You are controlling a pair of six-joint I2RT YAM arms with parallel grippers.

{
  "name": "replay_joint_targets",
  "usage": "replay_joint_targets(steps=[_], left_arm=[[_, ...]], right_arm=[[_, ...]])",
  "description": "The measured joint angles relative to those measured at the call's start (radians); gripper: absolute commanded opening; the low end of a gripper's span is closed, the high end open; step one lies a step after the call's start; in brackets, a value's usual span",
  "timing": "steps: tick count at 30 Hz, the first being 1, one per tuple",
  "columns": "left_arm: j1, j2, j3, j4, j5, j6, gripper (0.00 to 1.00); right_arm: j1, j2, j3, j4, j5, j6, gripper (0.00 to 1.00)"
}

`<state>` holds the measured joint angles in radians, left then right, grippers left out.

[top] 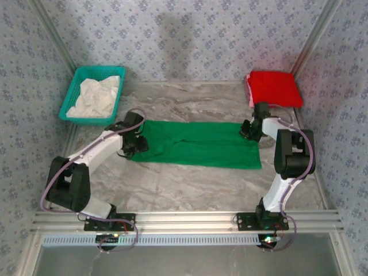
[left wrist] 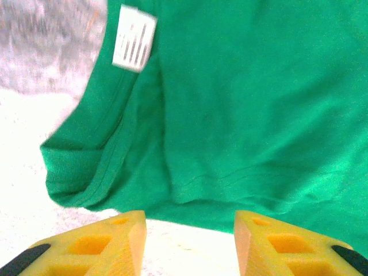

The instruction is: Fold and stack the t-shirts

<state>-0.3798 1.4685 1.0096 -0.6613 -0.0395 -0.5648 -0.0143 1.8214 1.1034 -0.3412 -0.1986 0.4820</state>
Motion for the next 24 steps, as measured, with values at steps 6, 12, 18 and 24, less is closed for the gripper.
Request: replay_joint_targets(steps=[6,12,18,24], left_arm=[[0.025,0.066,0.228,0.095,0.014,0.042,0.23],[0.036,0.290,0.308,0.227,0.039,0.043,0.20],[0.045,0.383,0.198,0.255,0.046,-0.002,0.19],[0.080,0.420,0.166,0.315,0.046,-0.031,0.18]], right_arm=[[0.042,-0.003,0.050,-0.040,0.018,-0.007,0.14],[0.054,0.011,0.096,-0.060,0.026,-0.010,0.06],[0.019,0.061,0.113,-0.063,0.045,-0.007,0.06],[-0.010,0.056,0.043,-0.017,0.042,0.022,0.02]])
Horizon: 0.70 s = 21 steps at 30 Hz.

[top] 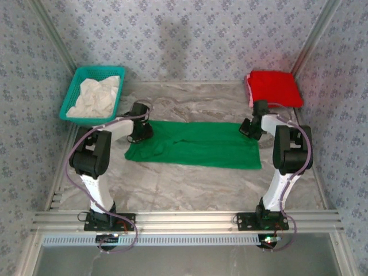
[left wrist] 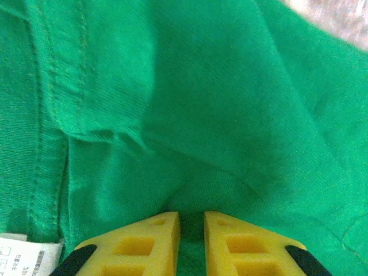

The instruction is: Fold and stack the t-shirts

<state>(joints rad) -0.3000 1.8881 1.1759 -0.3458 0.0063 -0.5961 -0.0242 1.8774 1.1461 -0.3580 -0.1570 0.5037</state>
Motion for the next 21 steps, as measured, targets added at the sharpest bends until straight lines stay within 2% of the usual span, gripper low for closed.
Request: replay_joint_targets(steps=[5,9,14,21], left_arm=[[0.011,0.102,0.126,0.018,0.000,-0.004,0.18],[0.014,0.249,0.339,0.011,0.007,0.002,0.19],[0.012,0.525,0.792,-0.078,0.054,0.031,0.22],[-0.008,0.912,1.568,-0.291,0.111,0.092,0.32]], right_arm=[[0.014,-0.110,-0.151,0.056,0.012,0.061,0.01],[0.089,-0.233,-0.276,0.023,0.039,0.121,0.02],[0.264,-0.348,-0.393,-0.011,0.027,0.215,0.02],[0.621,-0.351,-0.430,0.089,-0.029,0.325,0.05]])
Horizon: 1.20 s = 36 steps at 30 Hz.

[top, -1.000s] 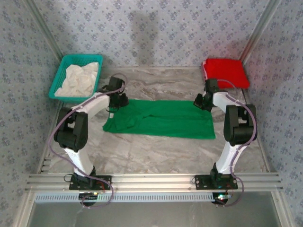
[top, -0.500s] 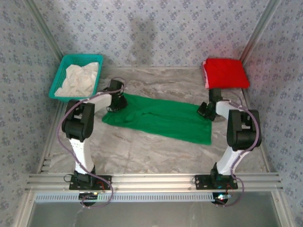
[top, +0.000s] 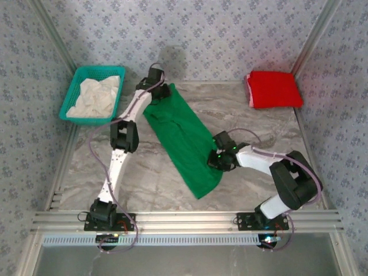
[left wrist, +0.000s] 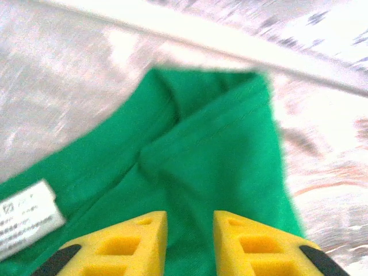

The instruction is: Fold and stack the t-shirts

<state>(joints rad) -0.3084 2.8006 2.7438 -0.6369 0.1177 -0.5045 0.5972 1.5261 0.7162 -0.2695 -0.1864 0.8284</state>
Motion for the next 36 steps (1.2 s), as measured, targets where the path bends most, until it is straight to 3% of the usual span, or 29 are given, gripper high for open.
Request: replay_joint_targets(steps=[3,7,9,13,16,18,23,27,31,36], left_arm=[[-0.004,0.012,0.109,-0.063,0.006,0.029,0.35],[-0.003,-0.090,0.025,-0.097,-0.022,0.072,0.34],[-0.001,-0.248,-0.221,-0.029,-0.041,0.081,0.37],[0.011,-0.725,-0.962,0.277,-0.070,0.019,0.41],[0.019,-0.945,-1.230,0.399,-0.078,-0.039,0.39],[0.021,-0.996,-1.315,0.465,-0.081,-0.064,0.36],[0.004,-0.933,-1.413,0.527,-0.064,-0.090,0.35],[0.001,-0.793,-1.370,0.517,-0.051,-0.092,0.33],[0.006,-0.627,-1.216,0.483,-0.045,-0.097,0.32],[0.007,-0.463,-0.954,0.423,0.004,-0.111,0.30]], right_arm=[[0.072,-0.001,0.027,-0.066,0.001,-0.027,0.06],[0.049,-0.051,0.086,-0.174,0.022,-0.090,0.10],[0.006,-0.066,0.144,-0.198,0.020,-0.126,0.10],[-0.114,0.027,0.342,-0.224,-0.010,-0.226,0.09],[-0.156,0.191,0.523,-0.240,-0.014,-0.298,0.03],[-0.158,0.308,0.639,-0.251,-0.019,-0.331,0.00],[-0.153,0.542,0.838,-0.274,-0.037,-0.378,0.00],[-0.154,0.626,0.865,-0.288,-0.040,-0.382,0.00],[-0.161,0.598,0.799,-0.225,-0.050,-0.372,0.00],[-0.163,0.462,0.570,-0.098,-0.048,-0.307,0.00]])
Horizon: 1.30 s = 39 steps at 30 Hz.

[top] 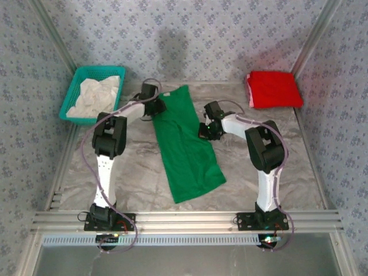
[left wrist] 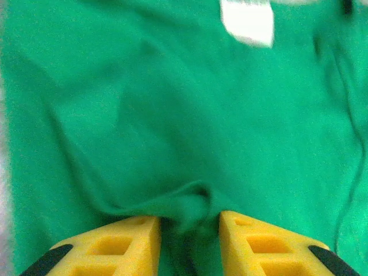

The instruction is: Fold and stack the t-shirts

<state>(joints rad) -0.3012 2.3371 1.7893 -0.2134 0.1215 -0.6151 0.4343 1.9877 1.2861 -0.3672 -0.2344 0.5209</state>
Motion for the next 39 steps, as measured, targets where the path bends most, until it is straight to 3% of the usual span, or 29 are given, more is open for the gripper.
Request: replay_joint_targets(steps=[6,15,18,21,25,26,28,29,32,39], left_arm=[[-0.019,0.243,0.416,-0.127,0.071,0.012,0.30],[-0.063,0.396,0.796,-0.307,0.100,0.065,0.37],[-0.051,0.385,0.868,-0.381,0.096,0.105,0.37],[-0.036,0.238,0.692,-0.371,0.065,0.136,0.41],[-0.022,-0.190,0.057,-0.140,0.035,0.112,0.43],[-0.024,-0.276,-0.054,-0.097,0.029,0.101,0.37],[-0.040,-0.377,-0.179,-0.033,0.021,0.087,0.24],[-0.058,-0.404,-0.220,0.005,0.019,0.080,0.17],[-0.113,-0.396,-0.283,0.076,0.016,0.070,0.08],[-0.154,-0.222,-0.301,0.072,0.013,0.011,0.00]], right_arm=[[-0.005,-0.101,-0.159,0.089,0.005,0.099,0.00],[-0.083,0.005,-0.009,0.078,0.003,0.142,0.01],[-0.091,0.012,0.014,0.052,0.019,0.142,0.04],[-0.089,0.000,0.014,0.020,0.035,0.142,0.07],[-0.074,-0.047,0.017,-0.029,0.061,0.125,0.06],[-0.069,-0.055,0.028,-0.048,0.071,0.112,0.00],[-0.060,-0.056,0.059,-0.073,0.090,0.083,0.00],[-0.056,-0.054,0.075,-0.082,0.098,0.072,0.00],[-0.051,-0.034,0.111,-0.087,0.114,0.049,0.00],[-0.059,0.106,0.219,-0.097,0.130,0.040,0.00]])
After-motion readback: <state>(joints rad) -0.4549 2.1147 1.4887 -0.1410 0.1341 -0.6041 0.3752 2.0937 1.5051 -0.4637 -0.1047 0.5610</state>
